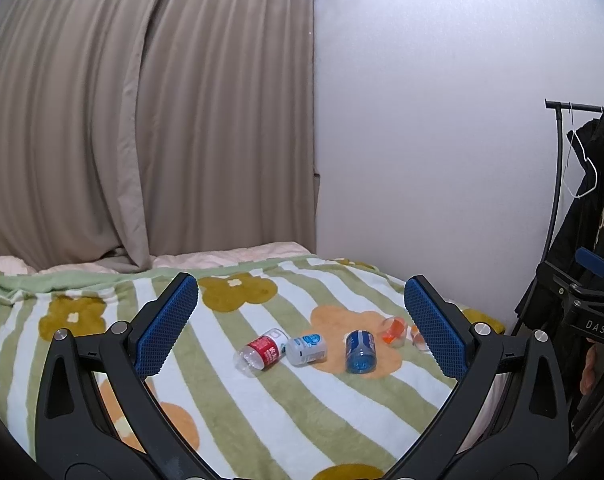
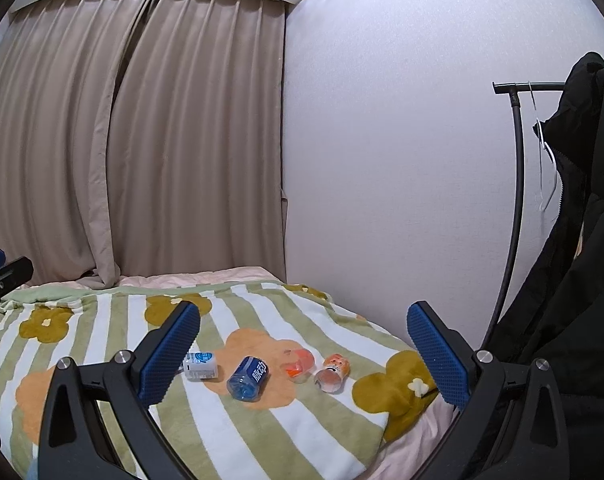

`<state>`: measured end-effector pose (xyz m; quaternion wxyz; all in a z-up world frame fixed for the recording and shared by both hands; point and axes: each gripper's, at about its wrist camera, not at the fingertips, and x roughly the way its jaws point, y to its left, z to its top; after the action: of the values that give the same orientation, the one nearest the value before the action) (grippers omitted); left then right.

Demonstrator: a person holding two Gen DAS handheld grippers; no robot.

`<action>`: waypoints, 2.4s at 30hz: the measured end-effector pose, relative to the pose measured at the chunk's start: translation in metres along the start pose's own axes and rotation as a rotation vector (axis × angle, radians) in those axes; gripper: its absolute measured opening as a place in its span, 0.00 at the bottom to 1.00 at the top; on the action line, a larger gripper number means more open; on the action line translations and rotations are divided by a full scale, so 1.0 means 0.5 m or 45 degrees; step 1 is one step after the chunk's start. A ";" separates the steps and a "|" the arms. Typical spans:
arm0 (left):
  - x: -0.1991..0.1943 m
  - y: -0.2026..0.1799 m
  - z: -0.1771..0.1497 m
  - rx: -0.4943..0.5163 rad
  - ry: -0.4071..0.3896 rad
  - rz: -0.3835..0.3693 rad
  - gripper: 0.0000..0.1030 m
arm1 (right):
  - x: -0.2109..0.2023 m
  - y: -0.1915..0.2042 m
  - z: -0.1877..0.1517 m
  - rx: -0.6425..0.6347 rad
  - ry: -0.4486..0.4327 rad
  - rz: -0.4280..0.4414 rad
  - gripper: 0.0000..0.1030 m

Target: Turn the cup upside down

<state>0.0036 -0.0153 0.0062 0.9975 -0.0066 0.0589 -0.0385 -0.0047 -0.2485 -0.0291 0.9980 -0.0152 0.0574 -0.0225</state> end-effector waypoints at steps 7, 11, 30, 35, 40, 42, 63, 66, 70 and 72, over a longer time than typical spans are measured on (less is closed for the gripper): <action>0.000 0.002 0.001 0.000 0.000 -0.002 1.00 | 0.002 0.002 -0.001 -0.004 0.001 -0.002 1.00; -0.001 0.002 0.000 0.000 -0.003 0.003 1.00 | 0.003 0.000 -0.001 0.003 0.000 0.002 1.00; -0.014 0.011 0.005 0.033 -0.039 0.029 1.00 | 0.007 -0.004 -0.005 0.008 0.006 0.000 1.00; -0.010 0.013 0.007 0.030 -0.029 0.006 1.00 | 0.008 -0.003 -0.007 0.010 0.009 -0.001 1.00; -0.007 0.013 0.007 0.026 -0.028 0.000 1.00 | 0.009 -0.005 -0.008 0.009 0.011 -0.003 1.00; -0.006 0.012 0.006 0.024 -0.029 0.001 1.00 | 0.009 -0.005 -0.009 0.010 0.012 -0.005 1.00; 0.197 -0.017 -0.034 0.068 0.214 -0.114 1.00 | 0.426 -0.160 -0.081 0.215 0.637 0.101 1.00; 0.257 -0.013 -0.056 0.049 0.298 -0.136 1.00 | 0.534 -0.176 -0.128 0.246 0.784 0.085 1.00; 0.335 -0.004 -0.092 0.040 0.426 -0.156 1.00 | 0.654 -0.195 -0.198 0.336 0.976 0.082 1.00; 0.368 0.000 -0.114 0.031 0.489 -0.164 1.00 | 0.703 -0.202 -0.234 0.365 1.053 0.081 1.00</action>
<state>0.1791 -0.0299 -0.0719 0.9634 0.0091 0.2471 -0.1034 0.3263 -0.3689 -0.1821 0.8833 0.1355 0.4488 -0.0036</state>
